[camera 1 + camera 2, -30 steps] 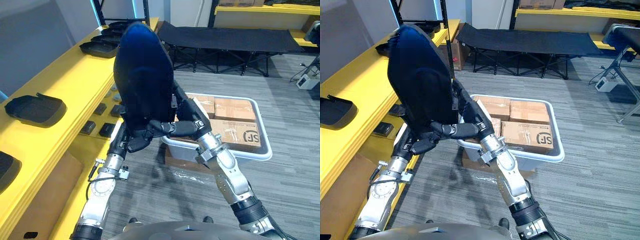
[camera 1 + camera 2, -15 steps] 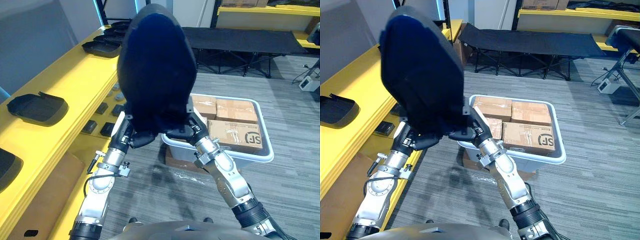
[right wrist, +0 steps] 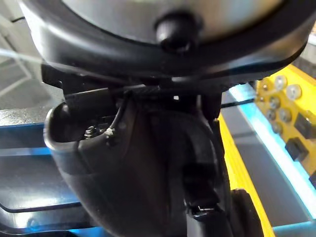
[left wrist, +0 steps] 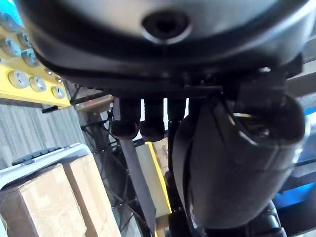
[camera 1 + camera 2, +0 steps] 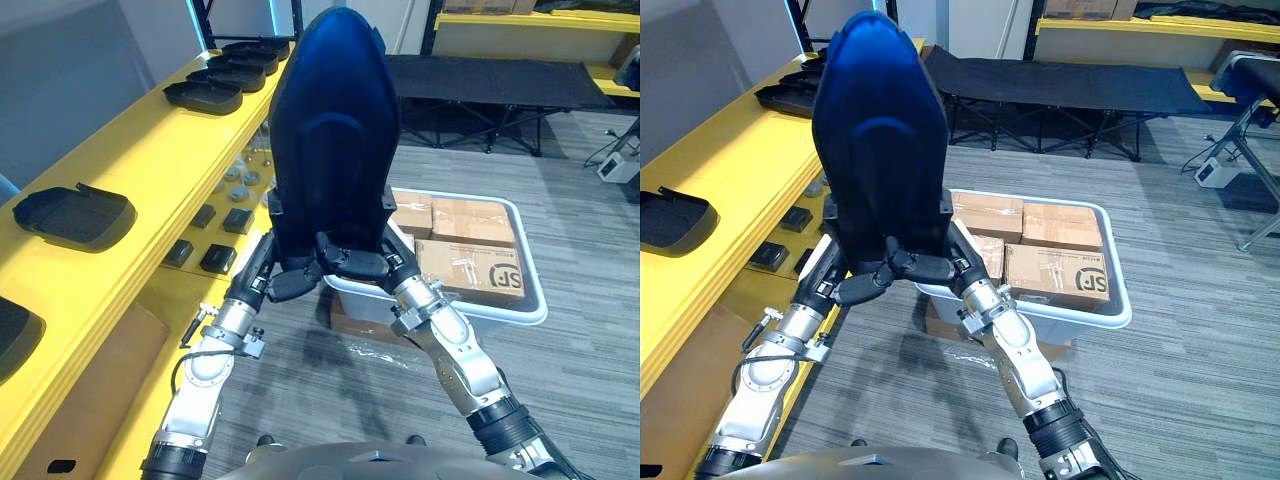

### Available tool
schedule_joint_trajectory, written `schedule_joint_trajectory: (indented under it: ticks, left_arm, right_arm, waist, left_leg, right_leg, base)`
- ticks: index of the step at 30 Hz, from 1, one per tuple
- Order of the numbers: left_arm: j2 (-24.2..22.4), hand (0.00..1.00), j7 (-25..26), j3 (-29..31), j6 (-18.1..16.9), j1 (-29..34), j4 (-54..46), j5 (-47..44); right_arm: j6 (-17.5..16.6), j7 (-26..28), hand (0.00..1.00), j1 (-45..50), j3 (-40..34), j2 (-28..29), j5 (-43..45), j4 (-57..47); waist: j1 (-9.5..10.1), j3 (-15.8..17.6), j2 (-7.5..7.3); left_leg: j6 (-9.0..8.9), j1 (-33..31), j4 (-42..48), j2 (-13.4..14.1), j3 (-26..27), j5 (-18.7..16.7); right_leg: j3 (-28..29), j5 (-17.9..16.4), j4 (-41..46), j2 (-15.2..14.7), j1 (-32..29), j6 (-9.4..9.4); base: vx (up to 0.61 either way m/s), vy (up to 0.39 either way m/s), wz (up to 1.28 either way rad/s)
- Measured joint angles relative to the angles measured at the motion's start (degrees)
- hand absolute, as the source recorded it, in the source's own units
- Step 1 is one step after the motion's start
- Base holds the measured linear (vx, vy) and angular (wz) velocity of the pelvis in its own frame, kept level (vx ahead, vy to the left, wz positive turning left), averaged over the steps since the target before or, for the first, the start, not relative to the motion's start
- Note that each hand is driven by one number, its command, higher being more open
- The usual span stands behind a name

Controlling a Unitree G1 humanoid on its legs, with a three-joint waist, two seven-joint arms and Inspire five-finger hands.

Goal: Walk over and take three plastic housings, then place them on the shelf

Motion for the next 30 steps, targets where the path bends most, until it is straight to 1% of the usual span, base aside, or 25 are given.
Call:
schedule_joint_trajectory:
  ticks: [3, 5, 6, 8, 9, 11, 13, 15, 21, 23, 25, 28, 29, 30]
  left_arm:
    - [-0.01, 1.0, -1.21, -0.6, 0.8, -0.4, 1.05, -1.3]
    - [-0.01, 1.0, -4.46, -0.74, 3.55, -1.09, 1.9, -4.74]
    - [0.06, 1.0, -5.12, -0.7, 4.19, -1.29, 2.01, -4.87]
    - [0.22, 1.0, -8.03, -0.61, 7.16, -1.63, 1.87, -4.87]
    - [0.29, 1.0, -8.68, -0.61, 7.88, -1.58, 1.84, -4.84]
    - [0.75, 1.0, -11.02, -0.89, 11.1, -1.35, 1.76, -4.45]
    - [1.46, 1.0, -11.38, -0.88, 12.49, -1.41, 1.75, -4.09]
    - [2.02, 1.0, -11.31, -0.65, 12.52, -1.24, 1.63, -3.25]
    - [2.14, 1.0, -8.09, -1.07, 12.52, -0.86, 1.51, -1.68]
    - [1.7, 1.0, -3.87, -1.36, 12.5, -0.04, 1.05, -1.69]
    - [1.12, 1.0, -0.8, -1.19, 12.4, 0.27, 1.04, -1.69]
    - [-0.88, 1.0, 4.18, 0.29, 12.09, 0.71, 1.38, -1.73]
    - [-1.72, 1.0, 6.41, 0.38, 11.4, 0.71, 1.76, -1.84]
    - [-2.56, 0.0, 8.62, 0.58, 10.44, 0.92, 2.07, -2.26]
  right_arm:
    - [0.01, 0.0, 0.0, 0.0, 0.11, -1.53, -0.14, 0.0]
    - [0.44, -0.7, 0.0, 0.01, 0.12, -2.18, -1.07, 0.01]
    - [0.6, -1.03, 0.0, 0.01, 0.12, -2.33, -1.33, 0.02]
    - [0.92, -2.46, 0.0, 0.34, 0.56, -3.72, -1.42, 0.03]
    - [1.14, -2.9, 0.0, 0.35, 0.68, -3.9, -1.56, 0.04]
    - [1.41, -4.6, 0.0, 0.49, 1.19, -4.0, -2.4, 0.49]
    - [1.86, -5.07, 0.0, 0.5, 1.65, -4.01, -2.4, 0.7]
    - [2.21, -5.62, 0.0, 0.51, 2.27, -4.01, -2.41, 0.7]
    - [2.41, -6.19, 0.0, 0.59, 2.59, -4.0, -3.45, 0.72]
    - [2.41, -6.17, 0.0, 0.59, 2.59, -3.92, -3.48, 0.72]
    - [2.41, -6.16, 0.0, 0.62, 2.59, -3.78, -3.48, 0.72]
    - [2.41, -6.21, 0.0, 0.63, 2.62, -3.13, -3.48, 0.71]
    - [2.41, -6.89, 0.0, 0.63, 2.62, -2.31, -3.48, 0.75]
    - [2.41, -7.38, 0.0, 0.63, 2.58, -1.44, -3.48, 0.75]
  waist:
    - [0.08, -0.02, 0.0]
    - [0.09, -0.04, 0.02]
    - [0.09, -0.04, 0.03]
    - [0.25, -0.07, 0.07]
    - [0.26, -0.1, 0.13]
    - [0.21, -0.23, 0.34]
    - [0.14, -0.26, 0.42]
    - [0.12, -0.31, 0.52]
    - [0.53, -0.78, 1.59]
    - [0.93, -0.74, 1.76]
    - [1.19, -0.73, 1.78]
    - [1.27, -0.69, 1.85]
    - [1.3, -0.67, 1.88]
    - [1.33, -0.64, 1.93]
  left_leg:
    - [0.0, 0.0, 0.0, 0.0, 0.0, 0.0]
    - [0.0, -0.01, 0.0, 0.0, 0.0, 0.0]
    - [0.0, -0.01, 0.0, 0.0, 0.0, 0.0]
    - [0.0, -0.04, 0.0, 0.0, -0.03, 0.0]
    - [0.0, -0.05, 0.0, 0.0, -0.03, 0.0]
    - [0.0, -0.08, 0.0, 0.0, -0.04, 0.0]
    - [0.0, -0.12, 0.01, 0.0, -0.06, 0.0]
    - [0.0, -0.16, 0.02, -0.01, -0.09, 0.0]
    - [0.04, -0.95, 0.24, -0.04, -0.66, 0.04]
    - [0.04, -0.95, 0.24, -0.05, -0.77, 0.04]
    - [0.04, -0.95, 0.24, -0.06, -0.88, 0.04]
    - [0.03, -0.93, 0.24, -0.07, -1.15, 0.05]
    - [0.02, -0.93, 0.22, -0.07, -1.26, 0.06]
    - [0.01, -0.92, 0.22, -0.07, -1.3, 0.06]
  right_leg:
    - [0.02, 0.0, 0.0, 0.0, -0.01, 0.0]
    - [0.03, 0.0, 0.0, 0.0, -0.01, 0.0]
    - [0.03, 0.01, 0.0, 0.0, -0.01, 0.01]
    - [0.03, 0.01, 0.0, 0.0, -0.01, 0.01]
    - [0.04, 0.01, 0.0, 0.0, -0.02, 0.01]
    - [0.06, 0.02, 0.0, 0.0, -0.03, 0.03]
    - [0.07, 0.02, 0.0, 0.0, -0.04, 0.03]
    - [0.09, 0.03, 0.0, 0.0, -0.06, 0.04]
    - [-0.08, 0.05, 0.01, 0.0, -0.31, 0.08]
    - [-0.14, 0.05, 0.01, -0.01, -0.22, 0.08]
    - [-0.23, 0.05, 0.01, -0.01, -0.15, 0.08]
    - [-0.48, -0.02, 0.01, -0.02, 0.06, 0.15]
    - [-0.58, -0.06, 0.01, -0.02, 0.12, 0.18]
    - [-0.61, -0.08, 0.01, -0.02, 0.16, 0.19]
  base:
    - [0.0, 0.0, 0.0]
    - [0.0, 0.0, 0.0]
    - [0.0, 0.0, 0.0]
    - [0.0, 0.0, 0.0]
    - [0.0, 0.0, 0.0]
    - [0.0, 0.0, 0.0]
    - [0.0, 0.0, 0.0]
    - [0.0, 0.0, 0.0]
    - [0.0, 0.0, 0.03]
    - [0.0, 0.0, 0.0]
    - [0.0, 0.0, 0.02]
    - [0.0, 0.001, 0.04]
    - [0.0, 0.013, 0.03]
    - [0.0, 0.0, 0.0]
